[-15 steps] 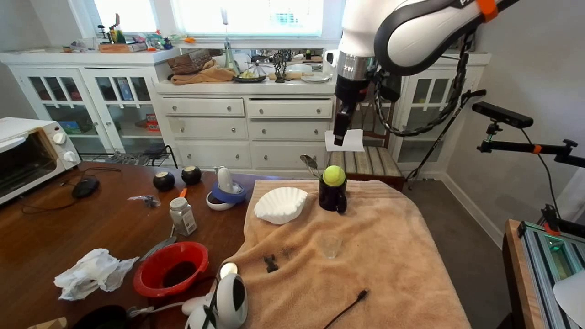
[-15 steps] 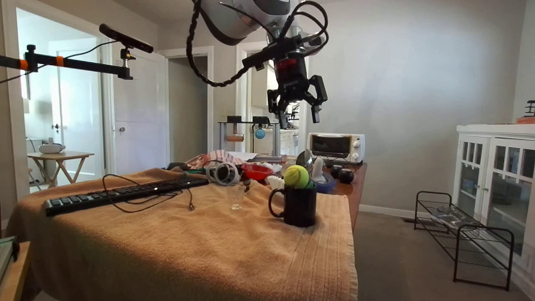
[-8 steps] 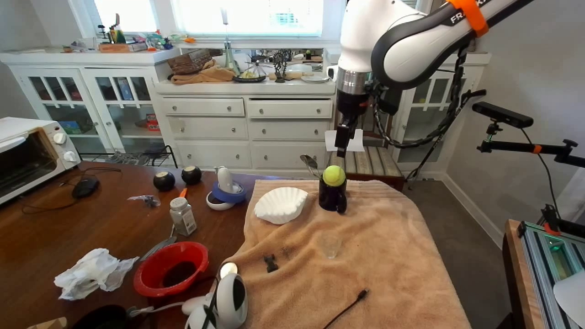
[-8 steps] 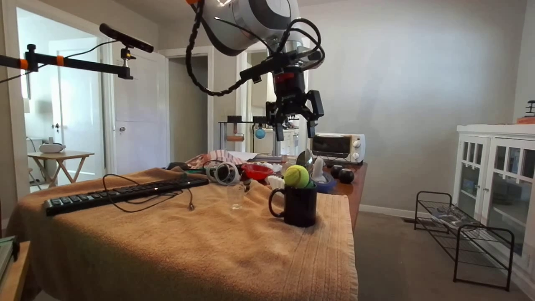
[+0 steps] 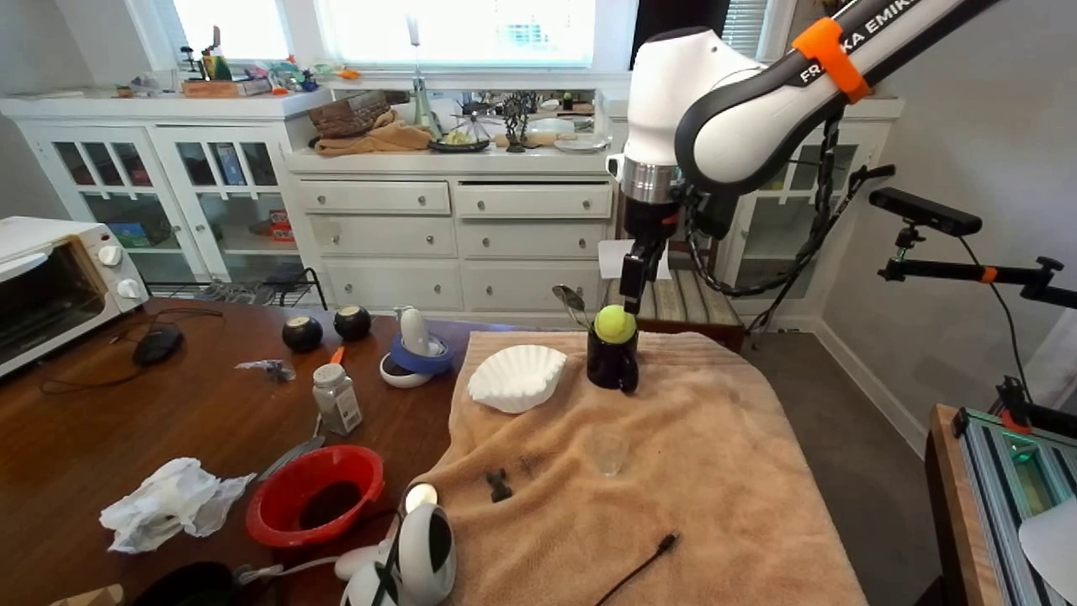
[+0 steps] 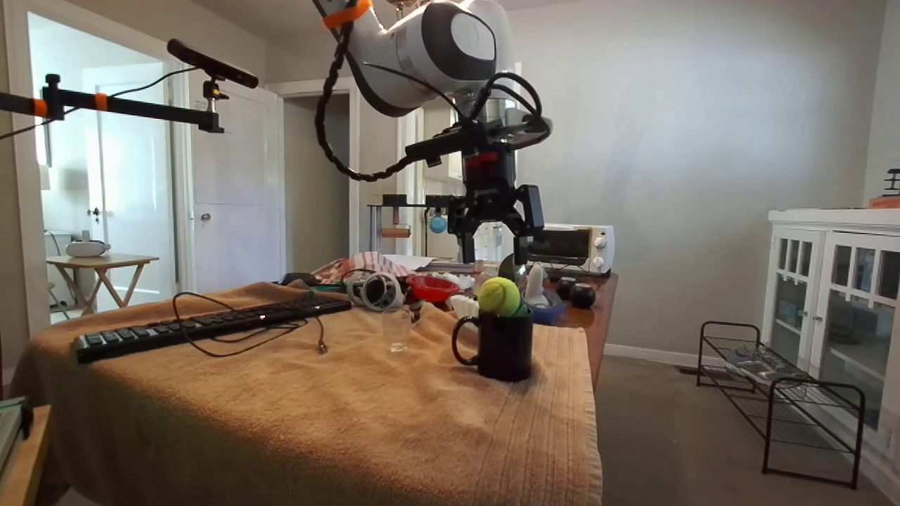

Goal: Put the glass cup in an upright position and put the green ball on the glass cup

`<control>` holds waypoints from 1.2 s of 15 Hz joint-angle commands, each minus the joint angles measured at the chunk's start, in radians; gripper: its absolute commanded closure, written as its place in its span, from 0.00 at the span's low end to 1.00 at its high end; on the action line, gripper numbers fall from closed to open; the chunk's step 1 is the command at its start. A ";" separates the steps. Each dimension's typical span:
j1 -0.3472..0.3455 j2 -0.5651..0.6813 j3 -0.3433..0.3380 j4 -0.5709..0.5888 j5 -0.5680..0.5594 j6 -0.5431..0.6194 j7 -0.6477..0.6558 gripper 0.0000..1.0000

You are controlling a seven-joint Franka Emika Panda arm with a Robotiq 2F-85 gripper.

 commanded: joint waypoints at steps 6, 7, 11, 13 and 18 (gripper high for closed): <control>-0.030 0.081 0.043 0.021 0.200 0.080 -0.252 0.00; -0.031 0.082 0.042 0.020 0.202 0.080 -0.259 0.00; -0.031 0.076 0.032 0.019 0.177 0.080 -0.254 0.00; -0.036 0.082 0.034 0.020 0.185 0.081 -0.264 0.00; -0.042 0.116 0.033 0.041 0.176 0.100 -0.283 0.00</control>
